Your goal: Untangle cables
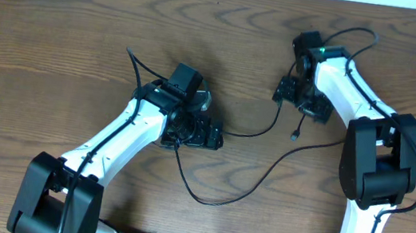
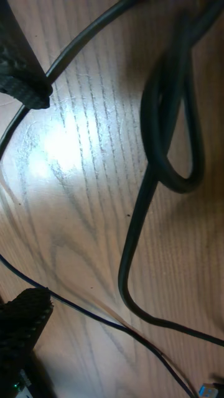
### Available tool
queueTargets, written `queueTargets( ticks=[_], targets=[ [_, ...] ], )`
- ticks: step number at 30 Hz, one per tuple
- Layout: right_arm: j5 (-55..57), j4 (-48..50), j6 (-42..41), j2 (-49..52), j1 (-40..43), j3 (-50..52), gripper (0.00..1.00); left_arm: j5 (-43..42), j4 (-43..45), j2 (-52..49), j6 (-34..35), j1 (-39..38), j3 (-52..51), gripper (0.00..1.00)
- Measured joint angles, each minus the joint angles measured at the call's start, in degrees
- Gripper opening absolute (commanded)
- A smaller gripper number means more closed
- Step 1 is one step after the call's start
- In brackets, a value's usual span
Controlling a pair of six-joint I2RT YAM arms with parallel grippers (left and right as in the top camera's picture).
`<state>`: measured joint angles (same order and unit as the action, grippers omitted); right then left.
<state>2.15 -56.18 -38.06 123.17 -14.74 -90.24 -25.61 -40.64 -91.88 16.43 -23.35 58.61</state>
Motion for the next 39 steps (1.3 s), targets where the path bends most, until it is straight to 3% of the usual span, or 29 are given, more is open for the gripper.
queueTargets(
  ticks=[8, 10, 13, 14, 17, 22, 25, 30, 39],
  targets=[
    [-0.59, 5.16, -1.03, -1.57, -0.68, 4.57, 0.99, 0.0, 0.0, -0.02, 0.0, 0.0, 0.0, 0.98],
    [-0.2, 6.03, -1.03, -1.88, -1.01, 5.16, 0.93, 0.02, 0.02, -0.02, 0.0, 0.0, 0.0, 0.98],
    [0.2, 6.82, -1.16, -2.16, -1.46, 5.64, 0.6, 0.0, 0.02, 0.0, 0.0, 0.0, 0.0, 0.98],
    [0.26, 7.06, -1.33, -2.27, -1.57, 5.84, 0.4, 0.02, 0.02, -0.02, 0.0, 0.0, 0.0, 0.98],
    [0.15, 8.59, -1.42, -2.82, -1.66, 6.82, 0.03, 0.0, 0.0, 0.0, 0.0, 0.0, 0.0, 0.98],
    [-2.38, 14.32, -0.63, -3.19, -1.64, 7.61, 0.01, 0.02, 0.02, 0.0, 0.0, 0.0, 0.0, 0.98],
    [-4.94, 21.55, 3.58, -2.89, -1.38, 8.2, 0.01, 0.0, 0.0, -0.02, 0.0, 0.0, 0.0, 0.98],
    [-7.39, 25.4, 10.6, -1.57, 0.66, 6.8, 0.01, 0.0, 0.0, 0.0, 0.0, 0.0, 0.0, 0.98],
    [-7.23, 26.45, 26.71, 0.83, 11.1, -15.3, 0.01, 0.0, 0.0, 0.0, 0.0, 0.0, 0.0, 0.98]
  ],
)
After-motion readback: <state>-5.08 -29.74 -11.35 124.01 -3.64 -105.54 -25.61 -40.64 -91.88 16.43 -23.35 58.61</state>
